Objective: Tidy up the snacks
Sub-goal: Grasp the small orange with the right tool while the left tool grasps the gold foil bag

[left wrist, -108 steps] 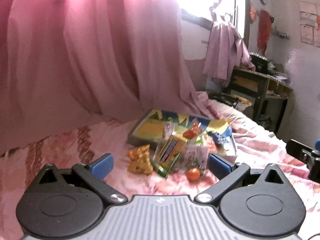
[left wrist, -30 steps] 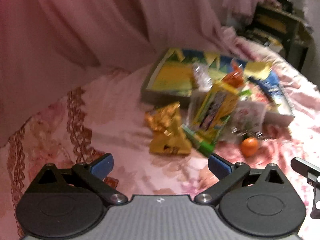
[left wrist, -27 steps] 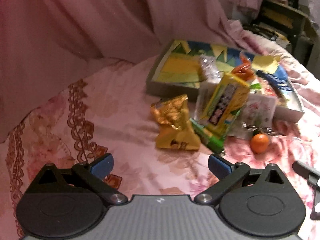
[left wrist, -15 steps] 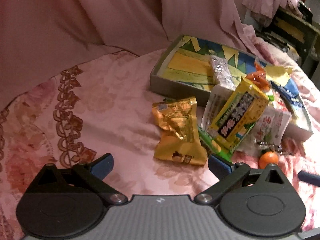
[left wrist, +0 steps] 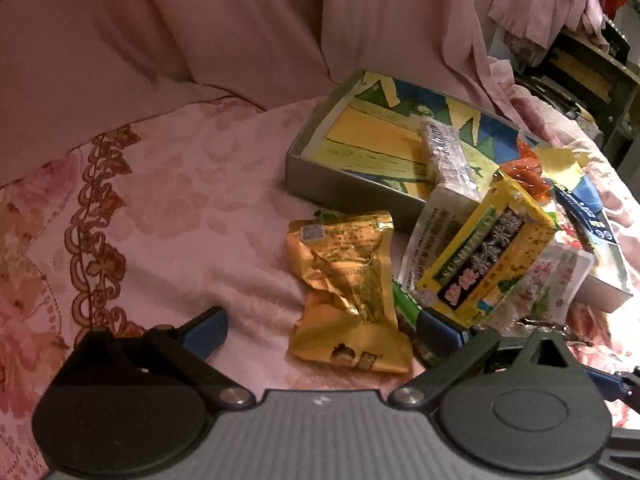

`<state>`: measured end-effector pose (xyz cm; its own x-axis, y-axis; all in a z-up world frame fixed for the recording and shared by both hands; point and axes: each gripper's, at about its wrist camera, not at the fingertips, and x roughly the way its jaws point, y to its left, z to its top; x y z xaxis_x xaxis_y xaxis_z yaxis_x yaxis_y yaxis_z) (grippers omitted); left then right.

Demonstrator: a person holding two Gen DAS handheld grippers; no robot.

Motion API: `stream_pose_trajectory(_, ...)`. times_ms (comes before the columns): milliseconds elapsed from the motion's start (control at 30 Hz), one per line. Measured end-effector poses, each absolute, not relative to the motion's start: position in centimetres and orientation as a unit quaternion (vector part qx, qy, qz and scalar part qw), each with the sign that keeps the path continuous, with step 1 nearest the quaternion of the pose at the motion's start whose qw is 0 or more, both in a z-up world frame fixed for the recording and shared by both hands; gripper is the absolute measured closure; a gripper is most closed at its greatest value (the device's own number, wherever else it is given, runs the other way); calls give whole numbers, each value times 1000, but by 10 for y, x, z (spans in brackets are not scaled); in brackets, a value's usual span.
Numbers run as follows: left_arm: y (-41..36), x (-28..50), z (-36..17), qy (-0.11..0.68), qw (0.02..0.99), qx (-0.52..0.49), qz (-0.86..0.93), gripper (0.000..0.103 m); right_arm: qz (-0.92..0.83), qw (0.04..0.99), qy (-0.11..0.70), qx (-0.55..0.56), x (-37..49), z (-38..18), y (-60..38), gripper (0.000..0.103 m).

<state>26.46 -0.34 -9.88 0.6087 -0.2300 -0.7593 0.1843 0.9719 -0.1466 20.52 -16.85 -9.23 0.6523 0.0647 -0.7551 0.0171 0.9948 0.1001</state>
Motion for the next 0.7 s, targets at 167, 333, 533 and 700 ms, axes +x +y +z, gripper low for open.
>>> stream_pose_trajectory(167,-5,266,-100,426,897,-27,-115,1,4,911,408,54,211,-95,-171,53)
stream_pose_trajectory(333,0,267,-99,427,895,-38,-120,9,5,914,403,49,216,-97,-169,59)
stream_pose_trajectory(533,0,268,-99,433,893,-32,-122,23,4,915,402,40,216,-99,-167,66)
stream_pose_trajectory(700,-2,268,-98,438,892,-12,-110,39,5,915,401,38,216,-100,-167,67)
